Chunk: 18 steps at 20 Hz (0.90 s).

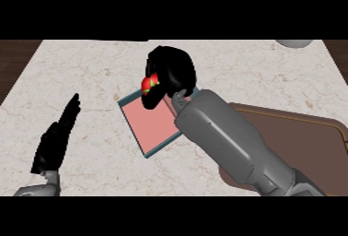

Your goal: Pick the tomato from the tray and place it in the cardboard box

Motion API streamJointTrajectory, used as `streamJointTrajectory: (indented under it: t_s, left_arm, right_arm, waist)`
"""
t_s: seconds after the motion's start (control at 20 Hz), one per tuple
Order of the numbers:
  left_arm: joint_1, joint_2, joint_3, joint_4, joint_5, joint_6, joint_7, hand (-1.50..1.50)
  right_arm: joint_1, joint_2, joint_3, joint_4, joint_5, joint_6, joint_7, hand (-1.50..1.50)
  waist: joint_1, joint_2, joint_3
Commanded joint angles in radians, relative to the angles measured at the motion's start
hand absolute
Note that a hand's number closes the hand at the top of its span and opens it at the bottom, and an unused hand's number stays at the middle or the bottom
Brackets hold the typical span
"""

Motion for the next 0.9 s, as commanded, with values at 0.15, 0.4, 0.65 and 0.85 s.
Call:
streamJointTrajectory:
  t_s: [0.15,0.4,0.65,0.85]
  left_arm:
    - [-0.001,-0.006,-0.015,-0.015,-0.008,-0.007,0.012,0.00]
    - [-0.027,-0.018,-0.007,0.024,0.004,-0.004,-0.016,0.00]
    - [0.010,0.004,0.008,0.005,-0.005,0.000,-0.035,0.00]
    - [0.002,-0.019,0.003,0.026,-0.009,0.016,-0.033,0.00]
  right_arm:
    - [-0.073,0.000,0.076,0.284,-0.187,-0.179,-0.113,-1.50]
    - [-0.059,0.000,0.068,0.282,-0.292,-0.336,-0.232,-1.50]
    - [-0.032,0.000,-0.042,0.253,-0.358,-0.537,-0.318,-1.50]
    - [0.023,0.000,-0.139,0.205,-0.472,-0.599,-0.474,-1.50]
  waist:
    - [0.023,0.006,0.000]
    - [0.024,0.008,0.000]
    - [0.011,0.005,0.001]
    - [0.001,0.006,0.002]
